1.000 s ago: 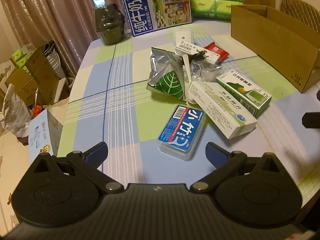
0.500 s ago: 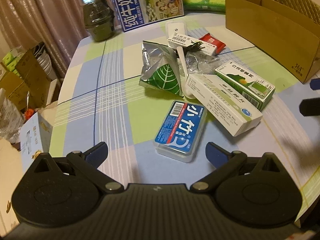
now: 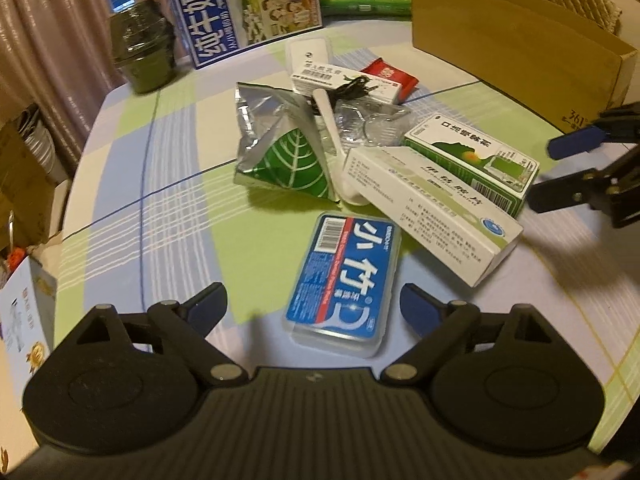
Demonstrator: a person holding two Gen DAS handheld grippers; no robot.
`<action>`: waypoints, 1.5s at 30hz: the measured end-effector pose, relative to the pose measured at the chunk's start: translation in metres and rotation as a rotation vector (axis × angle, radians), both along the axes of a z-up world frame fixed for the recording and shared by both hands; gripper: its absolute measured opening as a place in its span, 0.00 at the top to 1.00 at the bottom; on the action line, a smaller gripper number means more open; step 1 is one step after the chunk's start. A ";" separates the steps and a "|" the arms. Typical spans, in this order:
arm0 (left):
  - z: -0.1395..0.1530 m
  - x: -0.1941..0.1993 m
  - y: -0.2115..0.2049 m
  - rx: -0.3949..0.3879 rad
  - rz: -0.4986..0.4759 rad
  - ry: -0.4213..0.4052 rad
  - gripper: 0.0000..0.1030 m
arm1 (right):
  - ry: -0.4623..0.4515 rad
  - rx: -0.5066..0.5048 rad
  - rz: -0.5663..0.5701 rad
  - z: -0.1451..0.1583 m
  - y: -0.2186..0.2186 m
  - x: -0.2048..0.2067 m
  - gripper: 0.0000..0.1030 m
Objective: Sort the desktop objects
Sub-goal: 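Grasp the blue floss-pick box with the left tool while the right tool grasps the green spray box, then carry both boxes into the cardboard box and open both tools to release them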
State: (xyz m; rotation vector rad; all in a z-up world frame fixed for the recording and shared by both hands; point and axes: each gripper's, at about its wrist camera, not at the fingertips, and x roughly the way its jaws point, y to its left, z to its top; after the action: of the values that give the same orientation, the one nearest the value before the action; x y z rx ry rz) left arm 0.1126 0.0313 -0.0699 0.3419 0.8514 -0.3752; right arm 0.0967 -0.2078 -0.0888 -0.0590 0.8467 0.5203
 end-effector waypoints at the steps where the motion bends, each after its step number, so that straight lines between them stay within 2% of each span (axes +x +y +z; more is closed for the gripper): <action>1: -0.002 0.002 -0.001 -0.002 -0.007 0.002 0.14 | 0.002 -0.004 0.009 -0.002 0.002 0.004 0.26; 6: -0.010 0.012 -0.007 -0.003 -0.035 0.012 0.23 | 0.015 -0.035 0.031 -0.011 0.011 0.019 0.36; 8: -0.014 0.016 -0.008 -0.021 -0.037 0.032 0.32 | 0.017 -0.034 0.028 -0.014 0.012 0.022 0.39; 9: -0.014 0.016 -0.008 -0.032 -0.037 0.041 0.40 | 0.019 -0.036 0.023 -0.014 0.012 0.024 0.43; 10: -0.015 0.017 -0.008 -0.039 -0.035 0.051 0.43 | 0.021 -0.037 0.019 -0.014 0.012 0.025 0.47; 15: -0.014 0.007 -0.004 -0.049 0.012 0.065 0.50 | 0.019 -0.056 0.014 -0.013 0.011 0.020 0.48; 18: -0.011 -0.006 0.005 -0.056 0.070 0.091 0.50 | 0.040 -0.080 -0.028 -0.009 0.003 0.009 0.48; 23: -0.009 -0.034 0.010 -0.063 0.100 0.085 0.49 | 0.084 -0.088 -0.065 -0.006 -0.015 -0.017 0.48; 25: -0.010 -0.037 0.010 -0.066 0.111 0.075 0.28 | 0.080 -0.085 -0.070 -0.006 -0.017 -0.017 0.42; 26: -0.010 -0.037 0.011 -0.074 0.121 0.067 0.27 | 0.076 -0.079 -0.080 -0.007 -0.017 -0.015 0.39; 28: -0.011 -0.034 0.010 -0.088 0.134 0.061 0.27 | 0.066 -0.070 -0.088 -0.007 -0.017 -0.011 0.31; 32: -0.013 -0.027 0.007 -0.082 0.146 0.045 0.28 | 0.072 -0.068 -0.081 -0.014 -0.011 -0.001 0.30; 35: -0.017 -0.022 0.003 -0.073 0.143 0.063 0.36 | 0.075 -0.076 -0.078 -0.019 -0.008 0.003 0.31; 36: -0.018 -0.022 0.003 -0.071 0.137 0.065 0.43 | 0.075 -0.079 -0.080 -0.020 -0.007 0.004 0.31; 37: -0.017 -0.023 0.002 -0.076 0.136 0.064 0.48 | 0.075 -0.079 -0.083 -0.021 -0.007 0.005 0.36; 39: -0.017 -0.023 0.001 -0.072 0.141 0.074 0.49 | 0.061 -0.098 -0.081 -0.022 -0.005 0.005 0.48; 45: -0.005 -0.029 0.000 -0.065 0.143 0.077 0.50 | 0.035 -0.112 -0.078 -0.015 -0.007 -0.005 0.49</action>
State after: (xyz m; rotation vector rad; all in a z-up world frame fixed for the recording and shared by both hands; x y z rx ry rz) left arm 0.0840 0.0310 -0.0747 0.2067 0.9310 -0.2839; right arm 0.0914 -0.2151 -0.1039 -0.1194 0.9081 0.4011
